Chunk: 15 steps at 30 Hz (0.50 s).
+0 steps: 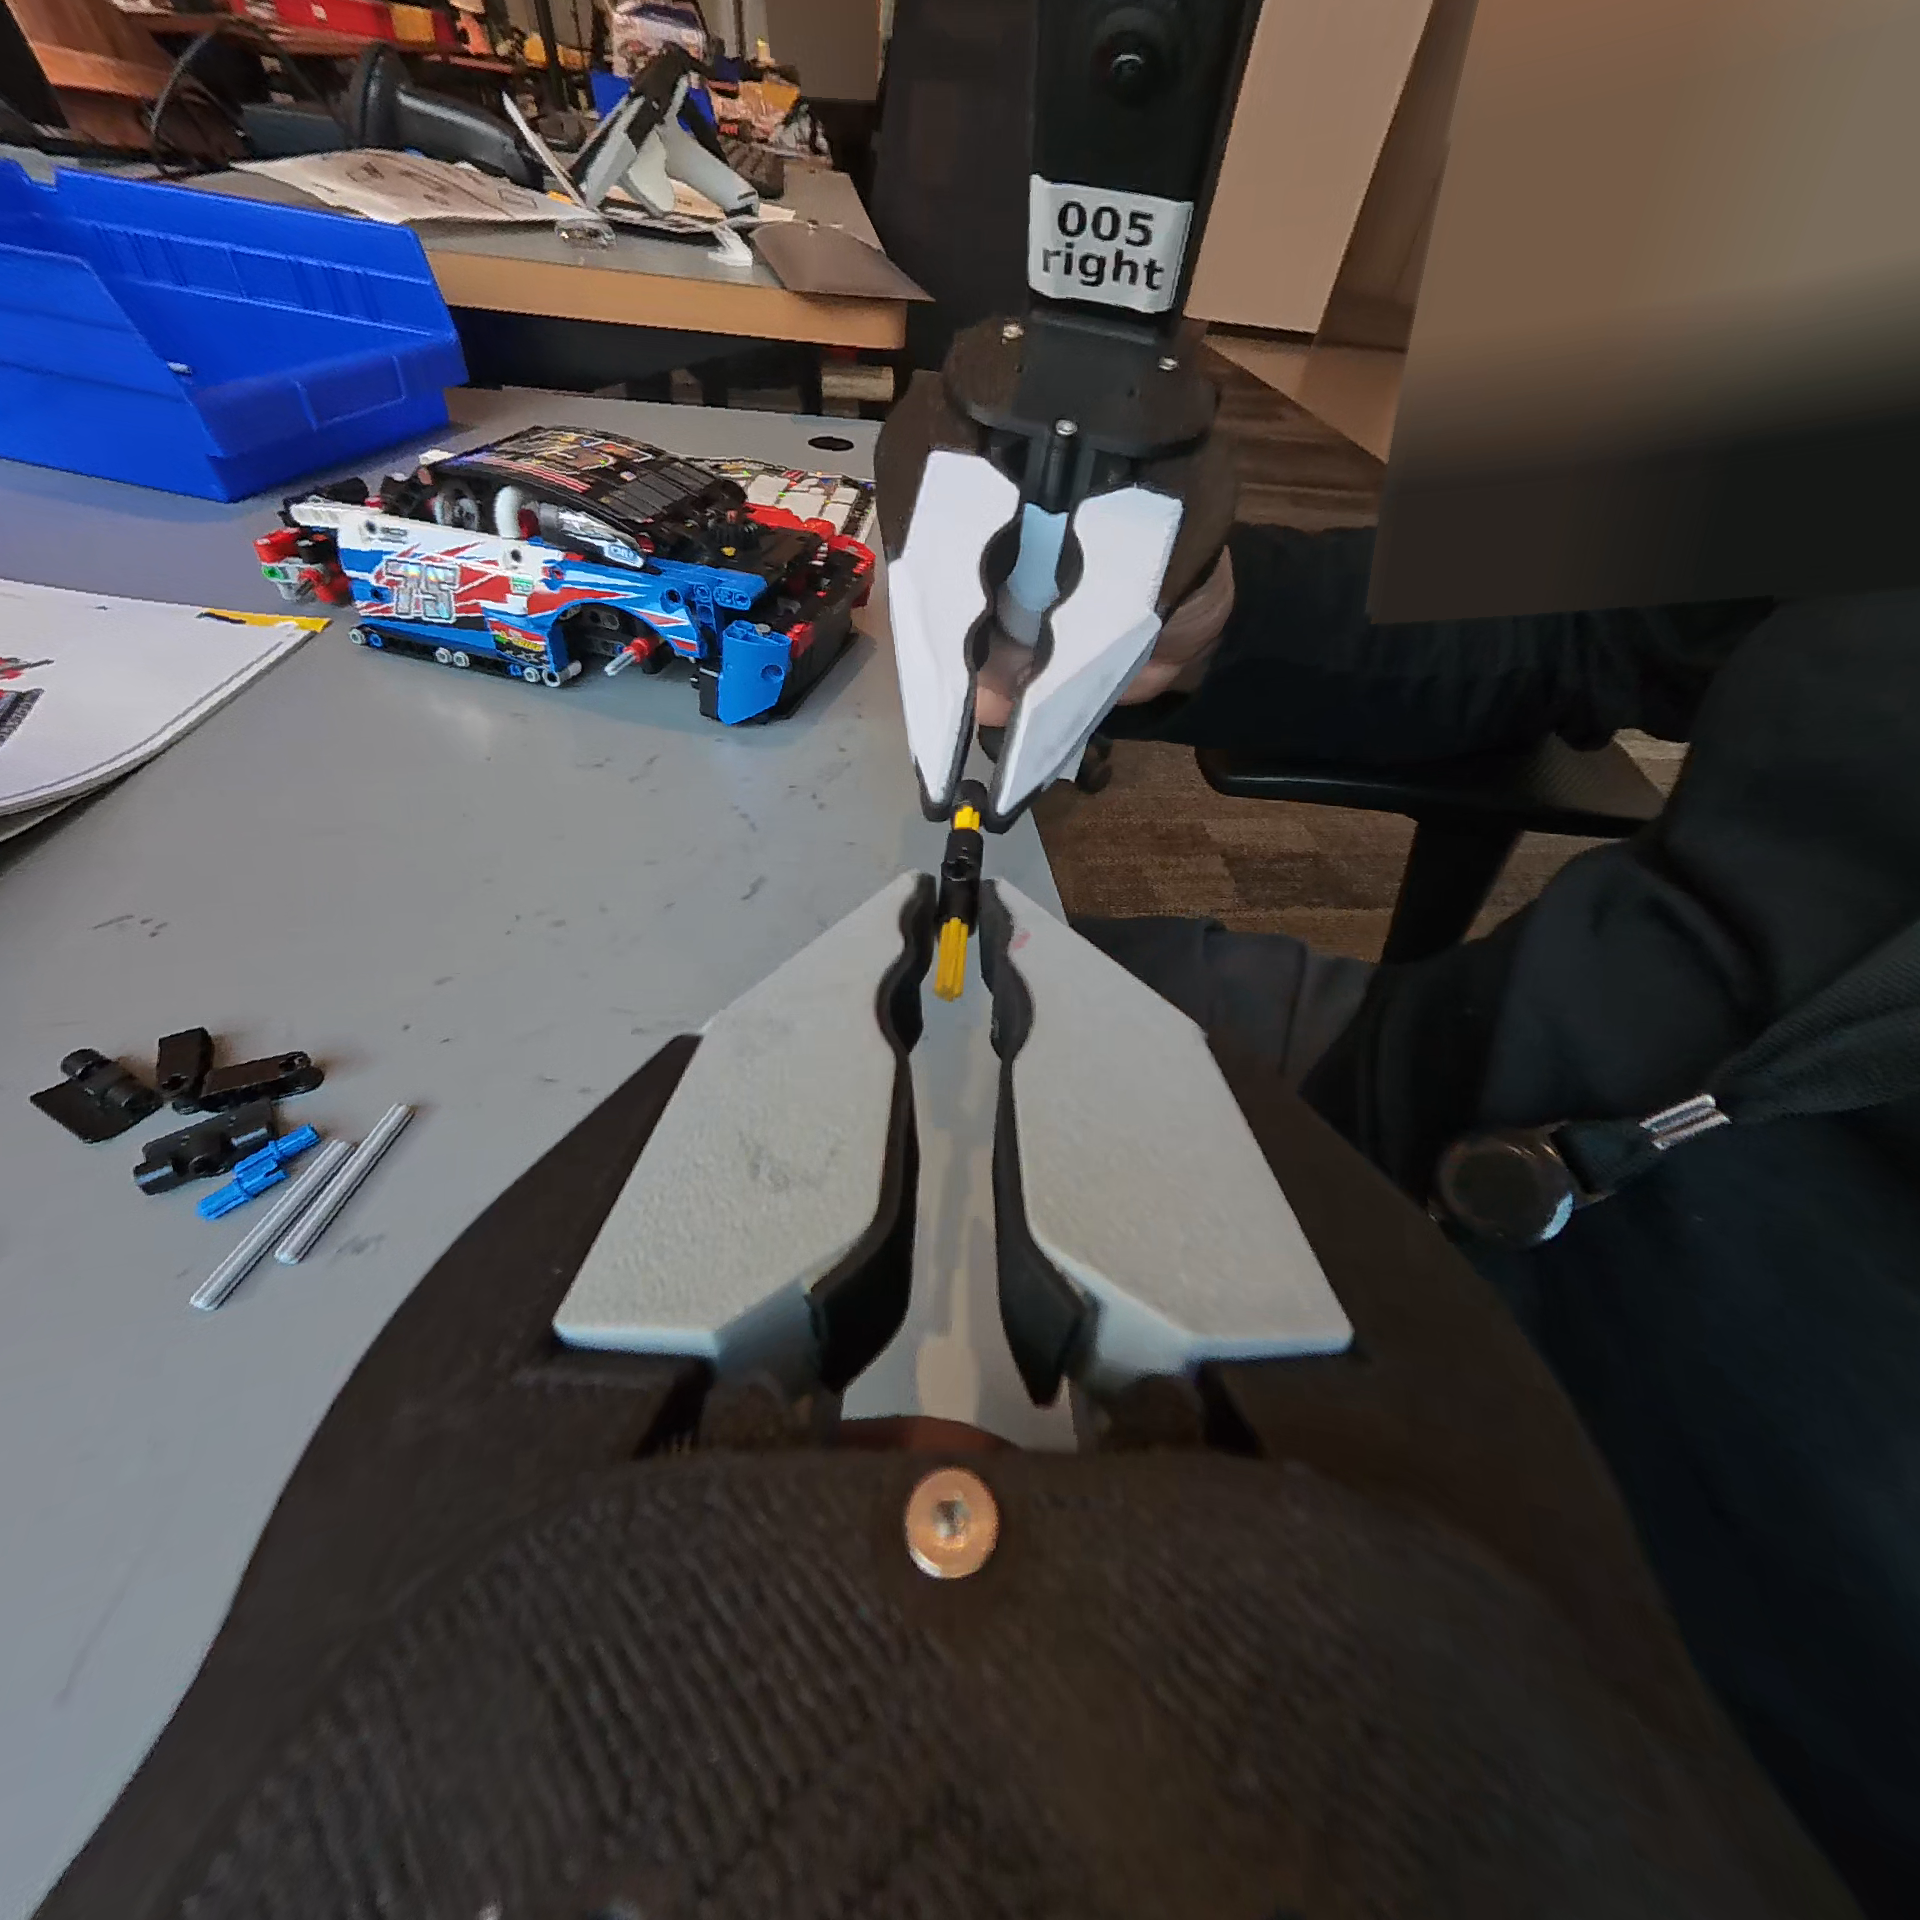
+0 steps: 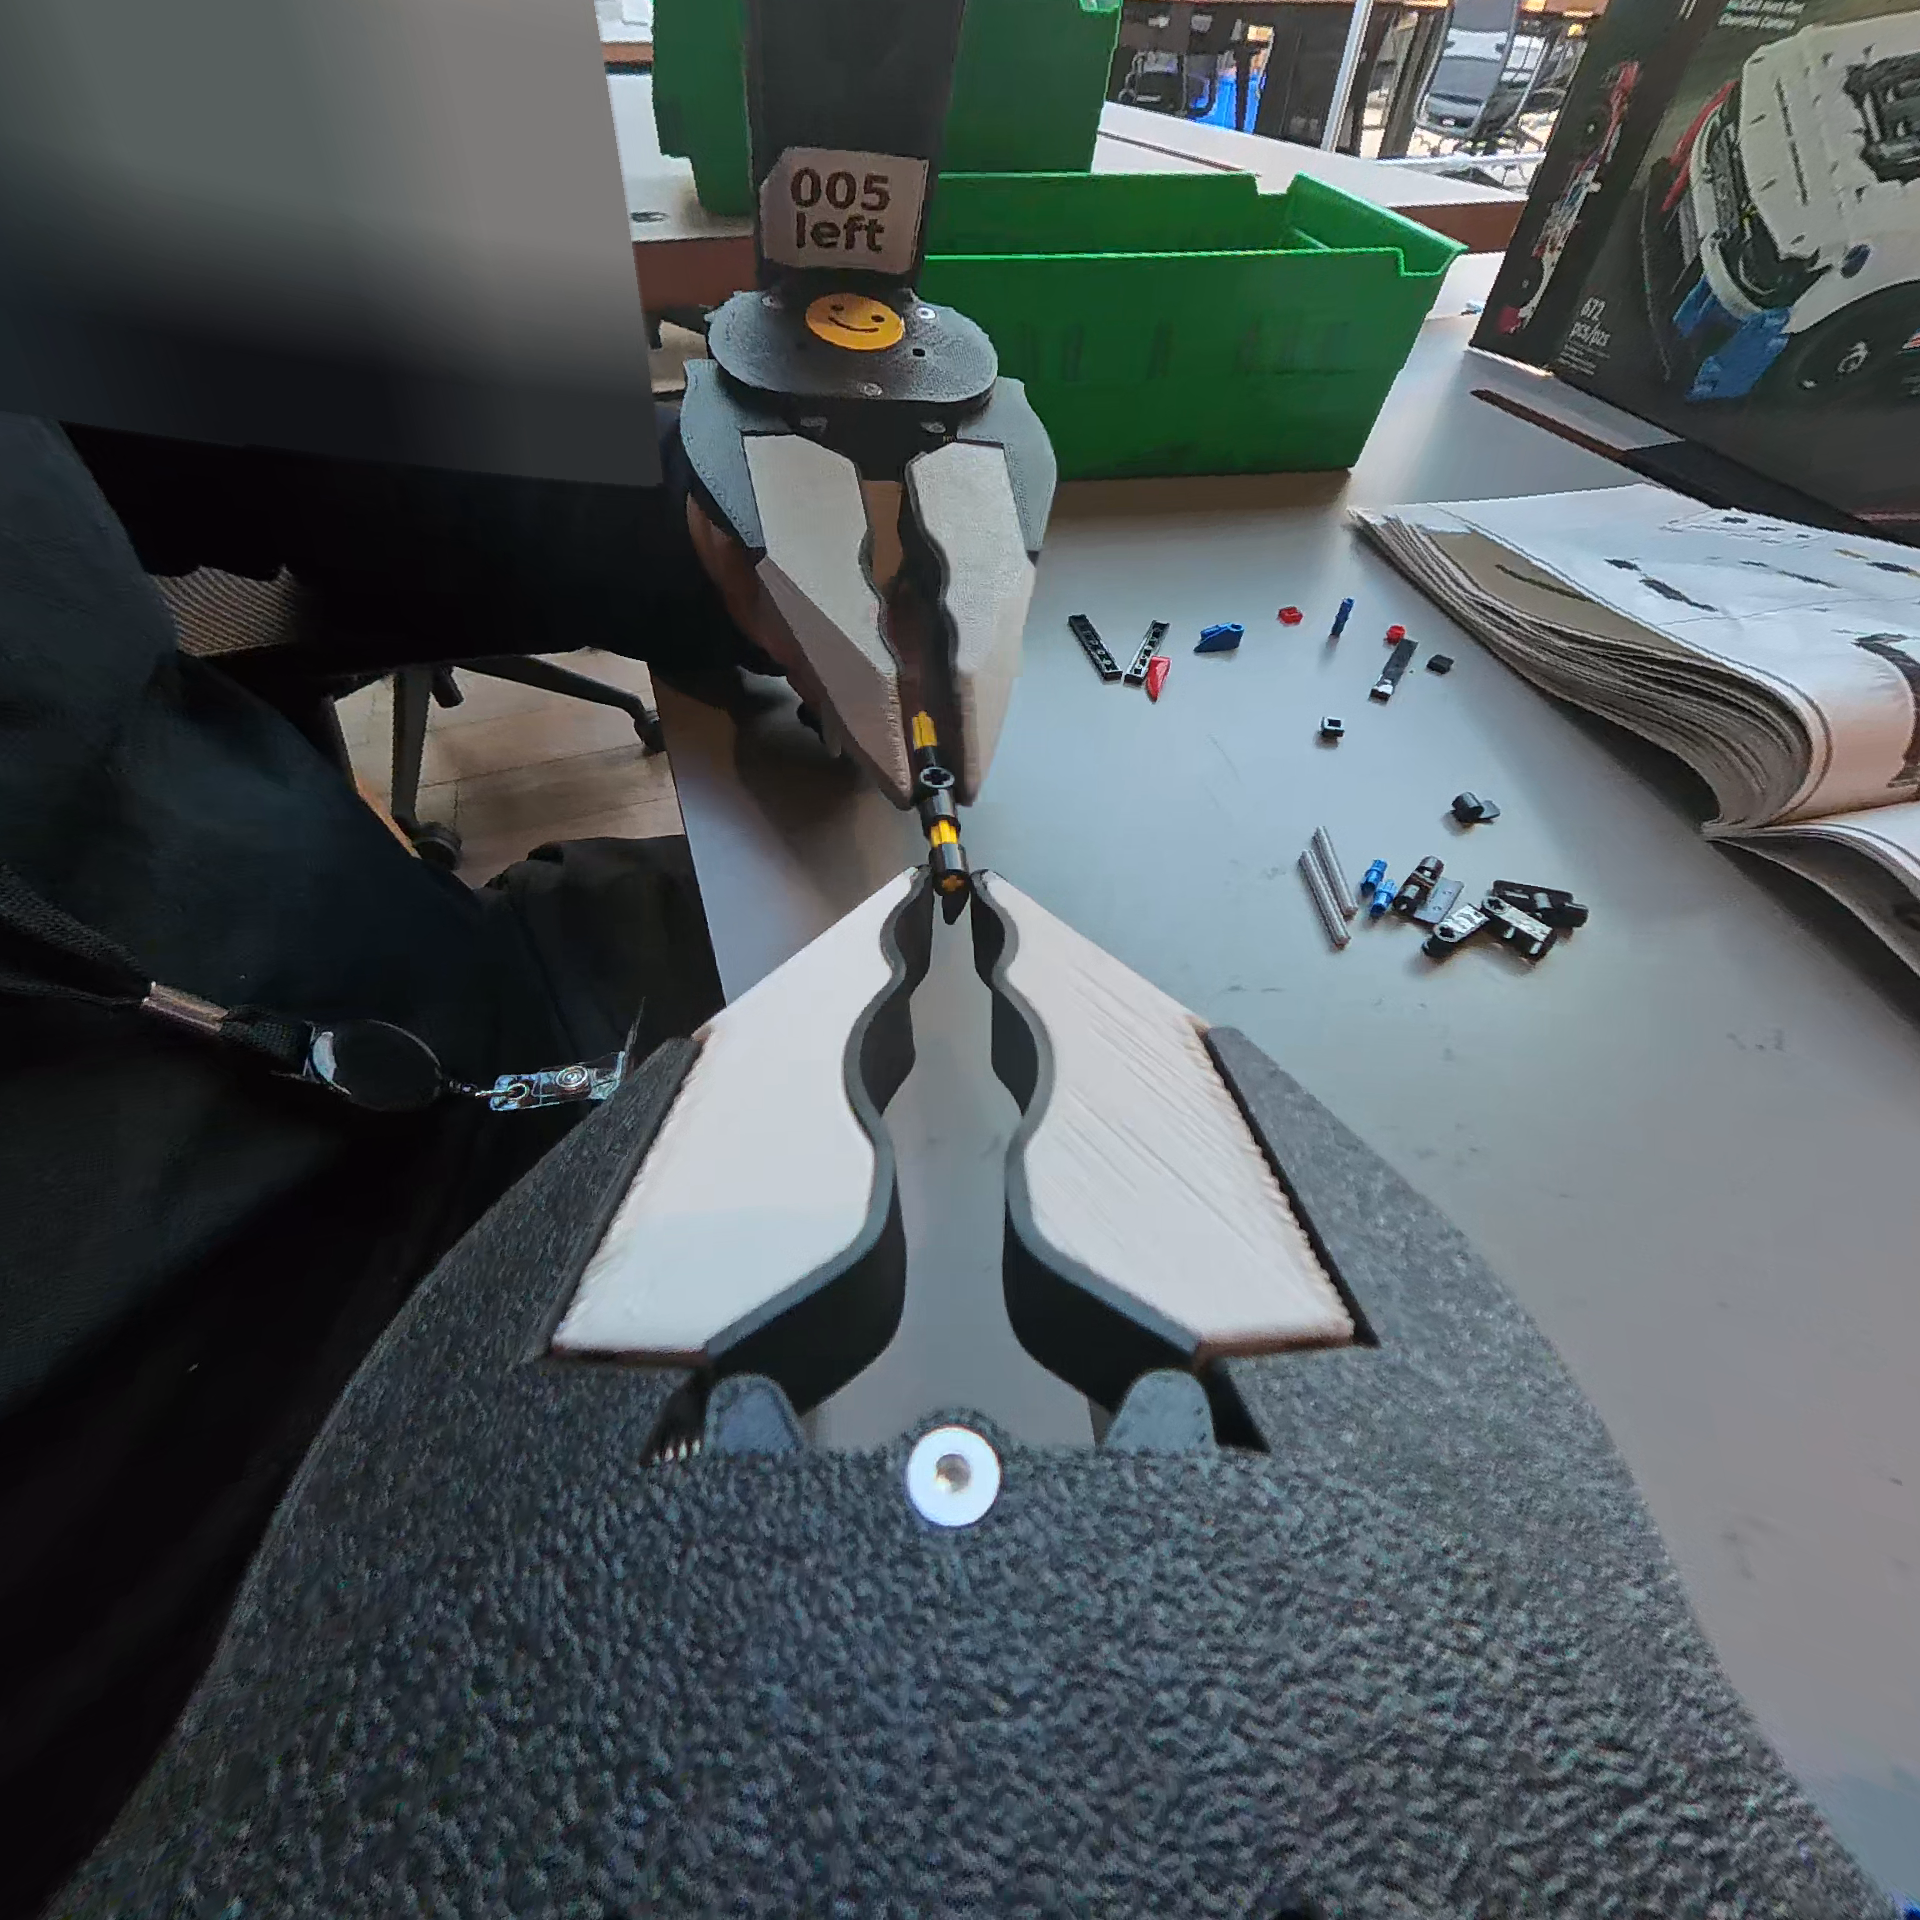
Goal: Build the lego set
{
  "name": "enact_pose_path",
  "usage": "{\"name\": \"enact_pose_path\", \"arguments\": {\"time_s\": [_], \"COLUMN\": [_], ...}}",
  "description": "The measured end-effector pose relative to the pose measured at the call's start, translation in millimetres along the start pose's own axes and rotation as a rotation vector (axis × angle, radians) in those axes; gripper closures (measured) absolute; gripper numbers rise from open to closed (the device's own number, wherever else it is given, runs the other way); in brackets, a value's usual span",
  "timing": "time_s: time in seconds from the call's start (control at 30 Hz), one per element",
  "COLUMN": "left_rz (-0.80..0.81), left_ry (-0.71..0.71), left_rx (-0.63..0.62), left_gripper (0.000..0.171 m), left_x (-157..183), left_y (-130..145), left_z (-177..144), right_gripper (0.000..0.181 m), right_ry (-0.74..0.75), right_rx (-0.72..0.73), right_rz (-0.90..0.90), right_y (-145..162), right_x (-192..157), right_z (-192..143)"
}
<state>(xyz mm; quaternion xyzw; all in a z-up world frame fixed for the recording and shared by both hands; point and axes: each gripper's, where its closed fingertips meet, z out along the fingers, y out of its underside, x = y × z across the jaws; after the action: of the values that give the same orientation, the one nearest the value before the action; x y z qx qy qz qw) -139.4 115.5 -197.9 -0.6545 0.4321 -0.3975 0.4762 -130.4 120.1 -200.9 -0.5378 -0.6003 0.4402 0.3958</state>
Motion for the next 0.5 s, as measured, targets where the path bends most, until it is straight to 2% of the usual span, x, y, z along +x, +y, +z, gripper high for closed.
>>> {"name": "enact_pose_path", "arguments": {"time_s": [0.5], "left_rz": [0.022], "left_ry": [0.023], "left_rx": [-0.172], "left_gripper": [0.168], "left_x": [3], "left_y": [28], "left_z": [7], "right_gripper": [0.176], "right_ry": [0.002], "right_rx": [-0.065], "right_rz": [-0.080], "right_y": [14], "right_x": [-6], "right_z": [7]}}
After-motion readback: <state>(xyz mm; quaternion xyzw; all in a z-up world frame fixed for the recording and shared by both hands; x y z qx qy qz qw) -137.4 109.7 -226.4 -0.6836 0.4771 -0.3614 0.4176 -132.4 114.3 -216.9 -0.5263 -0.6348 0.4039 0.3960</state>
